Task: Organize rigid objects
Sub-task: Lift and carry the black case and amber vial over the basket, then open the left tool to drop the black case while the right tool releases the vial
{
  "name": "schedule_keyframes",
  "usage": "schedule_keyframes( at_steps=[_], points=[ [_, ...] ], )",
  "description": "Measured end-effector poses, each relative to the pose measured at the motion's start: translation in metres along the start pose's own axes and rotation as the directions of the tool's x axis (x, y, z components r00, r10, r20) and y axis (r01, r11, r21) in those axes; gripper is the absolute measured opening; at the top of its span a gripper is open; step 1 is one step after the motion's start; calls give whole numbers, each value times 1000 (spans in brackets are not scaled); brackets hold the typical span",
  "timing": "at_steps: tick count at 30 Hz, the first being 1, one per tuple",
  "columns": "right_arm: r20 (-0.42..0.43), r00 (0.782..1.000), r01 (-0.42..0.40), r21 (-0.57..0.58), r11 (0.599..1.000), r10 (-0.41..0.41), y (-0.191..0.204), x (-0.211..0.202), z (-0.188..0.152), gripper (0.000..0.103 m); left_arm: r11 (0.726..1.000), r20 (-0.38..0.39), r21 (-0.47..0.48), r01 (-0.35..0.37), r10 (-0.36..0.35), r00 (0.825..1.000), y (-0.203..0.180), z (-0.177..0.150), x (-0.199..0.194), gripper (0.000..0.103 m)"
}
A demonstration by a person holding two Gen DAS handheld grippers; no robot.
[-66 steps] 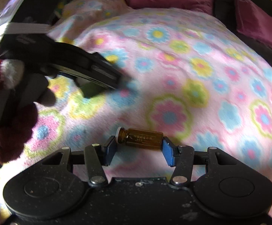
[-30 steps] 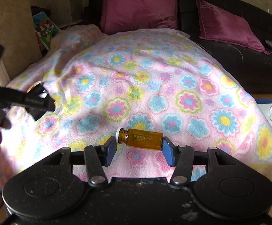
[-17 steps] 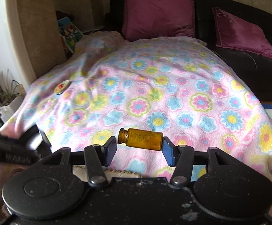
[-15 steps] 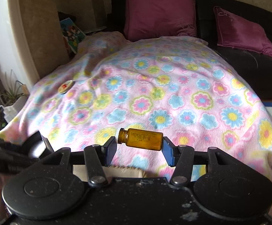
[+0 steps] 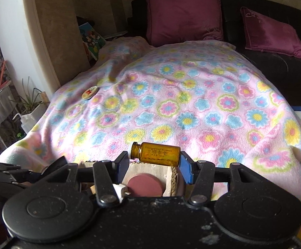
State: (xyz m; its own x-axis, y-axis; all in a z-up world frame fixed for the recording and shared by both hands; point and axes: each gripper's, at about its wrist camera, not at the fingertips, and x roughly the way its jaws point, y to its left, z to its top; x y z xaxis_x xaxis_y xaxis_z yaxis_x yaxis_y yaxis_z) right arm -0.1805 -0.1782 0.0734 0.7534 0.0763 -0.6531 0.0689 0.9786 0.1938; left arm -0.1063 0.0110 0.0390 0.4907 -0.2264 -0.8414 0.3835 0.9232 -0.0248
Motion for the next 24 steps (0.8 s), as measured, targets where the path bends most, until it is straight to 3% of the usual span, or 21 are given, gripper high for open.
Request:
schedule_keyframes(
  at_steps=[16, 24],
  points=[
    [-62, 996, -68, -151, 986, 59, 28, -11, -10, 52, 994, -32, -112, 16, -20, 999, 18, -5, -5, 67],
    [-91, 993, -89, -138, 986, 76, 27, -5, -12, 52, 991, -48, -133, 4, -11, 999, 20, -5, -1, 67]
  ],
)
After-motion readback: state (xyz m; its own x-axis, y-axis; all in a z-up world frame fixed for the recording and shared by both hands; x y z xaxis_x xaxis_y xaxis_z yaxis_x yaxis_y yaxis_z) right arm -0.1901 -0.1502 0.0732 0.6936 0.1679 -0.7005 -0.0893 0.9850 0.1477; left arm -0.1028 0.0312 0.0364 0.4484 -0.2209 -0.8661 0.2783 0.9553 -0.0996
